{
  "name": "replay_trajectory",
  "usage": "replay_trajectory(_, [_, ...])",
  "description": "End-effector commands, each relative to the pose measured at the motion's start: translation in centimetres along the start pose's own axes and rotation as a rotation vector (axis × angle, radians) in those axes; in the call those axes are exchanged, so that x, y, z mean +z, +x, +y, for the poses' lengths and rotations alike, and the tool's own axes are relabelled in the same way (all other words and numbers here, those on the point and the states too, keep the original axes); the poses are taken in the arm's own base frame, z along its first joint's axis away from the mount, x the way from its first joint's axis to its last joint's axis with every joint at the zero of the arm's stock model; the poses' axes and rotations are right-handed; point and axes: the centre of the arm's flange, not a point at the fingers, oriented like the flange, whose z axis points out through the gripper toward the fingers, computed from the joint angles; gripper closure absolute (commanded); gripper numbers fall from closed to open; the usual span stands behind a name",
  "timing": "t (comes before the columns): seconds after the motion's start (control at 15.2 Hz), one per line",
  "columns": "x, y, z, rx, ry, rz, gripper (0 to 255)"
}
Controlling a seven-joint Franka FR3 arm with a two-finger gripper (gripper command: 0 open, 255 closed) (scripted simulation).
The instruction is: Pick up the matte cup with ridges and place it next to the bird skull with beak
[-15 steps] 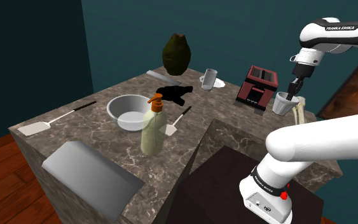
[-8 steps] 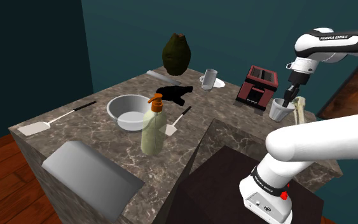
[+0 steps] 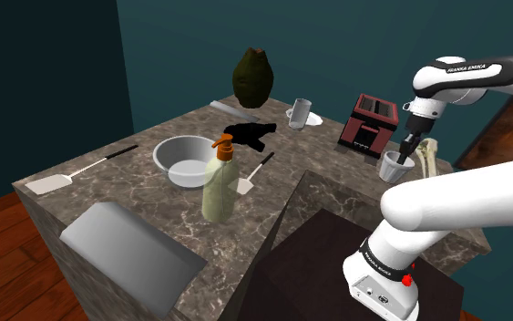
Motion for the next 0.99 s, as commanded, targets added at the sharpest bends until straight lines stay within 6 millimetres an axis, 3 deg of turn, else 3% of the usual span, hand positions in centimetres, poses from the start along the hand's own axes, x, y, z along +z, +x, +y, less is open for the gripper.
replay_trajectory(0.0, [0.9,0.1,0.1,0.0,0.0,0.001,255])
replay_trajectory(0.2, [2.6,0.4,0.3,0.0,0.0,0.001,255])
replay_trajectory(0.66, [2.6,0.4,0.3,0.0,0.0,0.001,255])
replay_trajectory(0.73, [2.6,0.4,0.3,0.0,0.0,0.001,0])
replay_trajectory(0.92, [2.6,0.4,0.3,0.0,0.0,0.001,0])
